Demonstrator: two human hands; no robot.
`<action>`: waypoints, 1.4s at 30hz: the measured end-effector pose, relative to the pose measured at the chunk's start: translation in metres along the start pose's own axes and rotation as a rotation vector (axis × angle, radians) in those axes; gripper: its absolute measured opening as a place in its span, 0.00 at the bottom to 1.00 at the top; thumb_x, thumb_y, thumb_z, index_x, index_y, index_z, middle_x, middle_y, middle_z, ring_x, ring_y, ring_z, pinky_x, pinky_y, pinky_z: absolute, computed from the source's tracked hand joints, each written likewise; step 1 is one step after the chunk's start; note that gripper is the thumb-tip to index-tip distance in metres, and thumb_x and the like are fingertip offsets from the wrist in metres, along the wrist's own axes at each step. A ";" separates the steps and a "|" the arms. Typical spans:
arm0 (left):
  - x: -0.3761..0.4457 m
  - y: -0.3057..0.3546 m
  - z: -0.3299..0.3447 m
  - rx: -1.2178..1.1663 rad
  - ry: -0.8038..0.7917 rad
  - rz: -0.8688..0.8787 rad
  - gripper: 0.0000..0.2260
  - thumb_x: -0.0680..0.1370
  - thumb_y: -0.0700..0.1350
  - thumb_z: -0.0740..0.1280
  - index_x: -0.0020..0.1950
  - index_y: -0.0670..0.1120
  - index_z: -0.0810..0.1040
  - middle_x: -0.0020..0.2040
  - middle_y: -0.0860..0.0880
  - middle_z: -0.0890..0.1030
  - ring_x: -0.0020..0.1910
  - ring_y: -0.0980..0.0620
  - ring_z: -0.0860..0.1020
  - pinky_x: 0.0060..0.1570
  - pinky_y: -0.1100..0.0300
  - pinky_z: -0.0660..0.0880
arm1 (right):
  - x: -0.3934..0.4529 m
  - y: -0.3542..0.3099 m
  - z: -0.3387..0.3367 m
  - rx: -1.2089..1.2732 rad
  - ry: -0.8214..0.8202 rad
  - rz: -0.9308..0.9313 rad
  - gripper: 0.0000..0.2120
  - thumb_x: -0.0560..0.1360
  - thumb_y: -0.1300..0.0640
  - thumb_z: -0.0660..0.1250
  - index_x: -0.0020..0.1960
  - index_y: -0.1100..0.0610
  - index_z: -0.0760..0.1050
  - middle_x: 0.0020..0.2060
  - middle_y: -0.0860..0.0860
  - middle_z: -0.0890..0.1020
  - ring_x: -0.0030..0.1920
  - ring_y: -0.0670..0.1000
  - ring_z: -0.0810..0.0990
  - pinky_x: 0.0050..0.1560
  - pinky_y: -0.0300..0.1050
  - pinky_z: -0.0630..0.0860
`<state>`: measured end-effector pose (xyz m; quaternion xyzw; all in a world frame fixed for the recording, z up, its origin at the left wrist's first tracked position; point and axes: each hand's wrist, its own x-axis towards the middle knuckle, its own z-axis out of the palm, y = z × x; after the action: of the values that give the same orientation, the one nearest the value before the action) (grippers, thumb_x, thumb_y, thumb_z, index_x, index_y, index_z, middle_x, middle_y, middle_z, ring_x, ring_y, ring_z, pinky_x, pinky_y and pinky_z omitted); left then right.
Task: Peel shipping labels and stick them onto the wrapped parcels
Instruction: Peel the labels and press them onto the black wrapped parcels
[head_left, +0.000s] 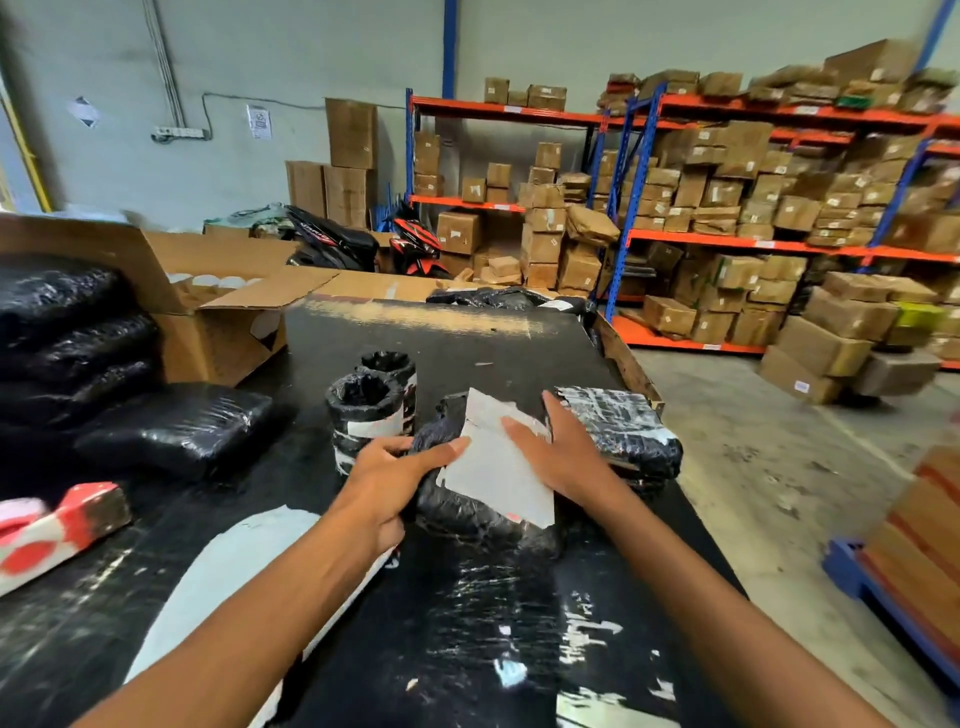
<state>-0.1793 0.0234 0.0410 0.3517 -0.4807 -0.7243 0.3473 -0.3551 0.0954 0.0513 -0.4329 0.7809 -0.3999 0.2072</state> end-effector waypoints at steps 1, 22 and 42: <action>-0.006 -0.006 -0.005 -0.011 -0.015 -0.007 0.22 0.53 0.45 0.83 0.42 0.39 0.81 0.51 0.37 0.81 0.45 0.39 0.78 0.50 0.48 0.77 | -0.016 0.001 -0.002 0.088 -0.028 0.061 0.42 0.73 0.34 0.61 0.78 0.48 0.46 0.78 0.51 0.52 0.77 0.56 0.54 0.73 0.55 0.57; -0.075 -0.027 -0.085 0.969 0.168 0.326 0.15 0.71 0.49 0.74 0.53 0.43 0.81 0.46 0.44 0.83 0.49 0.45 0.80 0.50 0.56 0.74 | -0.121 0.021 0.073 -0.261 0.130 -0.137 0.24 0.77 0.46 0.64 0.70 0.54 0.68 0.70 0.53 0.70 0.72 0.54 0.62 0.70 0.48 0.57; -0.052 -0.034 -0.204 0.802 0.571 0.293 0.12 0.71 0.44 0.75 0.32 0.42 0.76 0.26 0.49 0.74 0.26 0.52 0.69 0.28 0.59 0.64 | -0.109 -0.057 0.186 -0.165 -0.261 -0.145 0.08 0.75 0.56 0.64 0.39 0.56 0.69 0.33 0.50 0.73 0.42 0.56 0.74 0.37 0.45 0.67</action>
<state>0.0139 -0.0152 -0.0409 0.5700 -0.6509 -0.3019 0.4003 -0.1426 0.0867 -0.0158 -0.5521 0.7442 -0.2885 0.2411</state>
